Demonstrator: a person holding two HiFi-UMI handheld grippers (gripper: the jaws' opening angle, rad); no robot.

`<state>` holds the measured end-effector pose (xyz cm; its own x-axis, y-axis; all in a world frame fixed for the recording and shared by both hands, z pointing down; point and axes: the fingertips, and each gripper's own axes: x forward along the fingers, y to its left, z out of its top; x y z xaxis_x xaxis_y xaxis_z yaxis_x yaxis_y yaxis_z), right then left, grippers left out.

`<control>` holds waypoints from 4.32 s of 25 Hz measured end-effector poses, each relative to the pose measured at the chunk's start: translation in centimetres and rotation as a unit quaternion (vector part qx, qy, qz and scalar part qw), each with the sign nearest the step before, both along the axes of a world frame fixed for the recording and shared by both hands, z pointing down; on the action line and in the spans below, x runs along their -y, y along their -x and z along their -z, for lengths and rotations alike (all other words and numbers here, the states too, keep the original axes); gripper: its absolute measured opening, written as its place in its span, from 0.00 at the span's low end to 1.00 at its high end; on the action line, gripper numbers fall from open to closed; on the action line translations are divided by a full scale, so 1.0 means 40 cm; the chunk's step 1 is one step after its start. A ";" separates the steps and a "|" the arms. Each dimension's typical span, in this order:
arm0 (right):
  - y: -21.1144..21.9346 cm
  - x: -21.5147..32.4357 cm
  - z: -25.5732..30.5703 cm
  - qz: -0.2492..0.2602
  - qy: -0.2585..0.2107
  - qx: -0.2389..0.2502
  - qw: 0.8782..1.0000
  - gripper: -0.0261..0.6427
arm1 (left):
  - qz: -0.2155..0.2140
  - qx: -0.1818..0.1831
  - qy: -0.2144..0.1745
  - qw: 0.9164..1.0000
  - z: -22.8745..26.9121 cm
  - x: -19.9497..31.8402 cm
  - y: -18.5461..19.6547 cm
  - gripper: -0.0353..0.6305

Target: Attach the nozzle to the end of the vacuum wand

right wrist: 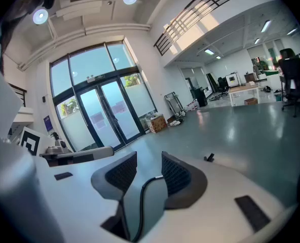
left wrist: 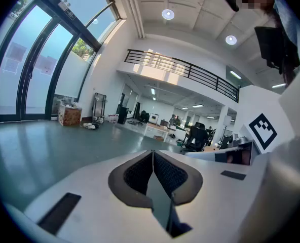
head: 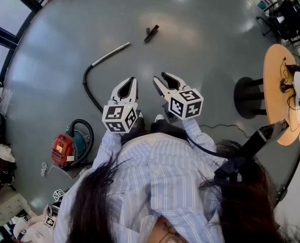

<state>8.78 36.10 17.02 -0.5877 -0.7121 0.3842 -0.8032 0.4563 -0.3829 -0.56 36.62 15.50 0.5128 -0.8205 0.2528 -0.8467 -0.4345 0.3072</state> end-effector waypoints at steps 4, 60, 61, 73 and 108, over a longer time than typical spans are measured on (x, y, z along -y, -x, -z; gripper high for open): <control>-0.003 0.009 0.002 0.001 -0.002 0.002 1.000 0.28 | -0.009 -0.001 -0.007 1.000 0.000 0.007 -0.015 0.06; 0.060 0.673 -0.118 -0.043 0.072 0.038 0.996 0.28 | 0.022 0.029 0.047 0.998 -0.134 0.682 0.219 0.06; 0.064 0.700 -0.122 -0.051 0.075 0.038 0.995 0.28 | 0.022 0.030 0.047 0.998 -0.137 0.711 0.236 0.06; 0.026 0.914 -0.175 -0.083 0.118 0.024 0.989 0.28 | 0.039 0.019 0.091 0.995 -0.219 0.930 0.304 0.06; -0.077 1.598 -0.856 0.014 0.288 -0.068 0.955 0.28 | -0.039 0.159 0.226 0.960 -0.851 1.588 0.276 0.07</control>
